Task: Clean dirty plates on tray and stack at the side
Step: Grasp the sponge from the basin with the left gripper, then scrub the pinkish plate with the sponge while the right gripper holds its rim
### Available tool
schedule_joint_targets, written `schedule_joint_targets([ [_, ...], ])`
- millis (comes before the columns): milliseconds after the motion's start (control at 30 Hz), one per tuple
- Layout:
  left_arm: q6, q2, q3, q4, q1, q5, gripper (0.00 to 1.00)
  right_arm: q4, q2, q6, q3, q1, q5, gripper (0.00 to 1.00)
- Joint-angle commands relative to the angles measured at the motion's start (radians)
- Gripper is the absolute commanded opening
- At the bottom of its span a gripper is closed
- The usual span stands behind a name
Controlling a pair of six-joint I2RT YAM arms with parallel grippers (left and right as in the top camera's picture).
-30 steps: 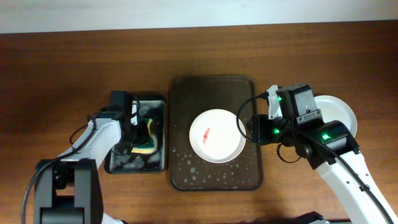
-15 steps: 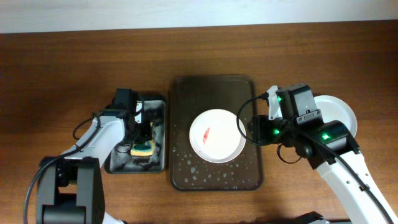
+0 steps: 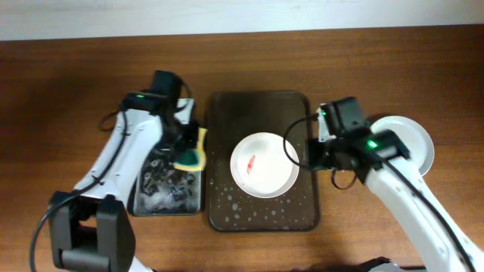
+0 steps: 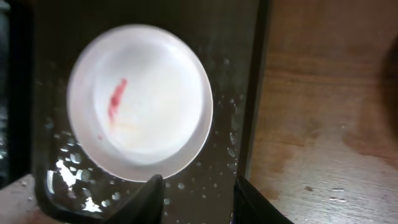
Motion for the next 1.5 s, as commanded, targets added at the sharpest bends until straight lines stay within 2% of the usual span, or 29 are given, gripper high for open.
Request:
schedule_joint_targets([
  [0, -0.096, -0.003, 0.019, 0.101, -0.192, 0.074, 0.00, 0.049, 0.208, -0.065, -0.005, 0.000, -0.074, 0.37],
  [67, -0.131, 0.007, 0.018, 0.175, -0.274, 0.073, 0.00, 0.104, 0.364, -0.065, -0.005, 0.000, -0.088, 0.37],
  [133, -0.160, 0.048, 0.018, 0.219, -0.328, 0.078, 0.00, 0.154, 0.505, -0.060, -0.005, -0.011, -0.108, 0.31],
  [233, -0.160, 0.133, 0.018, 0.272, -0.376, 0.095, 0.00, 0.176, 0.553, -0.035, -0.005, -0.034, -0.118, 0.08],
  [267, -0.164, 0.198, 0.018, 0.304, -0.402, 0.097, 0.00, 0.178, 0.553, -0.035, -0.005, -0.034, -0.117, 0.04],
  [333, -0.172, 0.289, 0.018, 0.367, -0.425, 0.182, 0.00, 0.174, 0.553, -0.035, -0.005, -0.034, -0.116, 0.04],
  [367, -0.219, 0.329, 0.018, 0.392, -0.429, 0.239, 0.00, 0.174, 0.553, -0.034, -0.005, -0.034, -0.114, 0.04],
  [400, -0.222, 0.343, 0.018, 0.389, -0.429, 0.241, 0.00, 0.174, 0.553, -0.034, -0.005, -0.034, -0.114, 0.04],
  [433, -0.222, 0.359, 0.018, 0.367, -0.429, 0.192, 0.00, 0.174, 0.553, -0.034, -0.005, -0.034, -0.114, 0.04],
  [467, -0.224, 0.368, 0.018, 0.311, -0.429, -0.003, 0.00, 0.174, 0.553, -0.024, -0.005, -0.034, -0.114, 0.04],
  [567, -0.261, 0.368, 0.022, 0.166, -0.427, -0.455, 0.00, 0.173, 0.553, 0.008, -0.005, -0.034, -0.114, 0.04],
  [633, -0.269, 0.368, 0.050, 0.088, -0.427, -0.601, 0.00, 0.172, 0.553, 0.011, -0.005, -0.034, -0.114, 0.04],
  [700, -0.276, 0.368, 0.098, 0.038, -0.427, -0.669, 0.00, 0.166, 0.553, 0.012, -0.005, -0.034, -0.114, 0.04],
  [733, -0.276, 0.368, 0.106, 0.044, -0.427, -0.647, 0.00, 0.164, 0.553, 0.012, -0.005, -0.034, -0.114, 0.04],
  [800, -0.275, 0.368, 0.105, 0.101, -0.428, -0.423, 0.00, 0.163, 0.553, 0.011, -0.005, -0.034, -0.114, 0.04],
  [833, -0.275, 0.368, 0.099, 0.178, -0.428, -0.193, 0.00, 0.163, 0.553, 0.011, -0.005, -0.034, -0.114, 0.04],
  [867, -0.275, 0.368, 0.095, 0.286, -0.428, 0.114, 0.00, 0.163, 0.553, 0.011, -0.005, -0.034, -0.114, 0.04],
  [933, -0.275, 0.368, 0.095, 0.387, -0.436, 0.346, 0.00, 0.163, 0.553, 0.011, -0.005, -0.034, -0.114, 0.04],
  [1067, -0.275, 0.369, 0.095, 0.415, -0.473, 0.371, 0.00, 0.163, 0.553, 0.011, -0.005, -0.034, -0.114, 0.04],
  [1133, -0.275, 0.369, 0.095, 0.372, -0.478, 0.295, 0.00, 0.159, 0.553, 0.011, -0.005, -0.034, -0.114, 0.04],
  [1233, -0.275, 0.369, 0.095, 0.175, -0.448, -0.022, 0.00, 0.155, 0.553, 0.011, -0.005, -0.034, -0.114, 0.04],
  [1333, -0.275, 0.369, 0.097, 0.082, -0.390, -0.364, 0.00, 0.156, 0.553, 0.011, -0.005, -0.034, -0.114, 0.04],
  [1400, -0.275, 0.369, 0.137, 0.020, -0.388, -0.491, 0.00, 0.155, 0.553, 0.014, -0.005, -0.034, -0.114, 0.04],
  [1467, -0.276, 0.368, 0.222, -0.059, -0.388, -0.512, 0.00, 0.154, 0.553, 0.015, -0.005, -0.034, -0.114, 0.04],
])
